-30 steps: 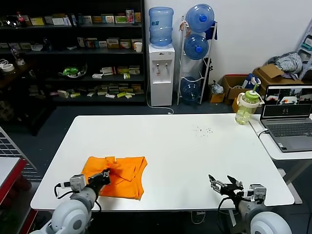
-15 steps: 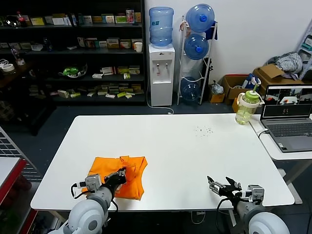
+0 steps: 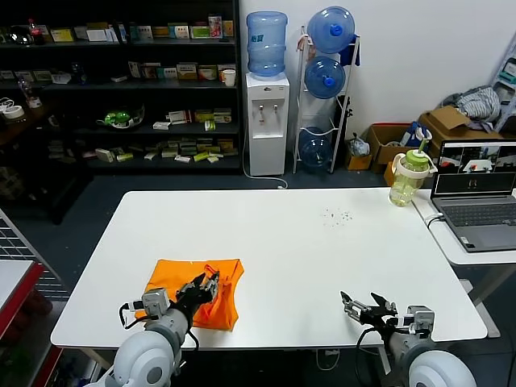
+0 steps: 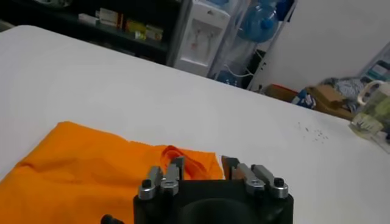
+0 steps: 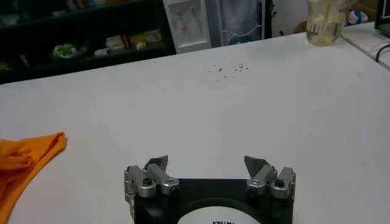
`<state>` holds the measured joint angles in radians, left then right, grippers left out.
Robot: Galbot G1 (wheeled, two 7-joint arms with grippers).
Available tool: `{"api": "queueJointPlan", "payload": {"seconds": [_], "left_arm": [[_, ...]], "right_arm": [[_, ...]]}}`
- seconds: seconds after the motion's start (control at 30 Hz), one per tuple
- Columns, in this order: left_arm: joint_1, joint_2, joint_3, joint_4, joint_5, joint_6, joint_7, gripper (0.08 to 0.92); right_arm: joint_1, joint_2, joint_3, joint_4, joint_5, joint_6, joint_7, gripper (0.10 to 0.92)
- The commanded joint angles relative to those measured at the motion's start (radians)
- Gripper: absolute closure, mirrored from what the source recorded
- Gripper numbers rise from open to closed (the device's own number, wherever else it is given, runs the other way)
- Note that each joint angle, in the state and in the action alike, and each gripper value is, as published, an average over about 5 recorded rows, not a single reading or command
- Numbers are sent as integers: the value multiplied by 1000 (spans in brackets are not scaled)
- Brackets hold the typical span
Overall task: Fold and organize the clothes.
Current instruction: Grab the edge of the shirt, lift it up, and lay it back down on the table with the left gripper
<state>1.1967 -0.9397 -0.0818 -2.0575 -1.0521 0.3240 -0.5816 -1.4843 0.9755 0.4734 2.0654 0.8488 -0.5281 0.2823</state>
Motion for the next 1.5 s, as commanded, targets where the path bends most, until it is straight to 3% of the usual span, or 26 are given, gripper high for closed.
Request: {"api": "queueJointPlan", "payload": {"seconds": [0.03,0.17,0.27,0.4,0.53,0.87,1.5], "left_arm": [[62,155,-109,14,-6,0,56,442],[85,298,-167,100,-57,-9,180,321],[70,380,-162,190,-75,-36,320,239],[35,415,-136,309,-64,-57,493,183],[7,410,-118,380,-56,-45,580,178],[-46,382,-95,453,-60,-2,633,177],[-89,353,-67,461,-66,21,619,179]], "right_arm": [[-1,-3,2,0,2,4,-7,203],[3,0,-2,-3,1,7,-13,203],[5,8,-7,-9,-1,10,-16,203],[2,14,-8,-9,-4,12,-19,203],[-8,12,2,-8,-3,13,-21,203],[-10,10,5,-12,-2,10,-18,203],[0,11,-6,-25,-2,8,-16,203]]}}
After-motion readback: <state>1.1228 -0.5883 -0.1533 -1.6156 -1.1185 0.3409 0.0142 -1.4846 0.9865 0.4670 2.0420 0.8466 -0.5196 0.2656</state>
